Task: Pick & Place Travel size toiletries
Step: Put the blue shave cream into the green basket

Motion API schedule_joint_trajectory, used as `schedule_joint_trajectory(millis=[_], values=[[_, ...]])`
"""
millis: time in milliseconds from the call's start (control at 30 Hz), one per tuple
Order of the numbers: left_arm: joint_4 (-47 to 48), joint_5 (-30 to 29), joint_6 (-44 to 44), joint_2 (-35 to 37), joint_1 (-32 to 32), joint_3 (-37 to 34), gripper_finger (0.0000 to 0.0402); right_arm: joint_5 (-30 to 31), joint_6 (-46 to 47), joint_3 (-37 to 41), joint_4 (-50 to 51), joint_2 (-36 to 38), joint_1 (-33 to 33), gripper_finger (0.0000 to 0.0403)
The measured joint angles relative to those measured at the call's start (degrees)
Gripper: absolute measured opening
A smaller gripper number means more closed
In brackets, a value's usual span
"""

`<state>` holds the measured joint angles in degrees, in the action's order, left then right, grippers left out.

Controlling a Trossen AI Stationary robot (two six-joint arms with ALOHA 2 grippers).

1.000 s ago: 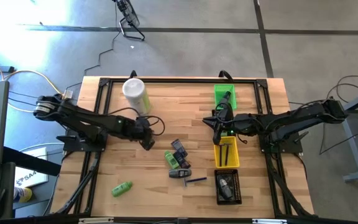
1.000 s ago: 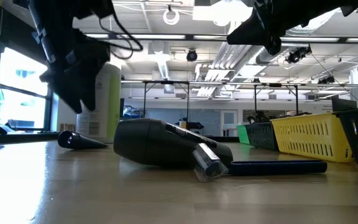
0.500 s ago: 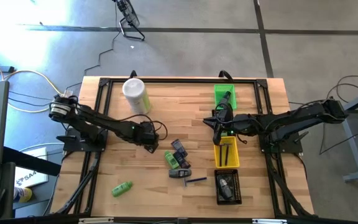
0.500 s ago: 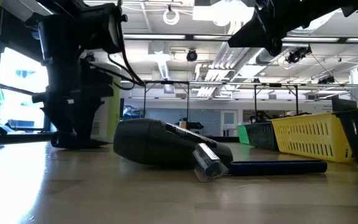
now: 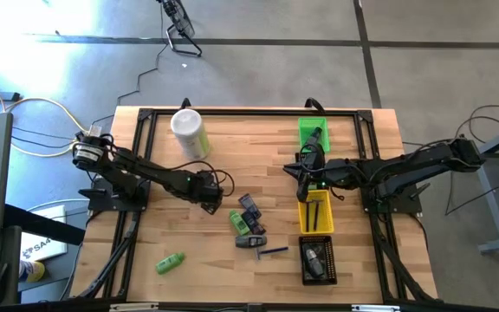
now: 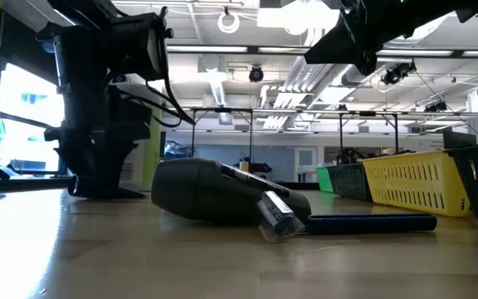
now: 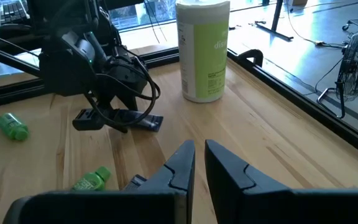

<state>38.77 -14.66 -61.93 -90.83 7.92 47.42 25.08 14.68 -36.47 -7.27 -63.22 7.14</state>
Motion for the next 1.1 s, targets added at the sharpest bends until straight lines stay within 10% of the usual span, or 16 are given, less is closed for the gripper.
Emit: schedule_joint_trajectory(millis=[1100], values=[[-0.96,0.17,3.23,-0.13,0.00,-0.12,0.0150,0.02,0.00,0.00,0.00,0.00,-0.01,0.0029]])
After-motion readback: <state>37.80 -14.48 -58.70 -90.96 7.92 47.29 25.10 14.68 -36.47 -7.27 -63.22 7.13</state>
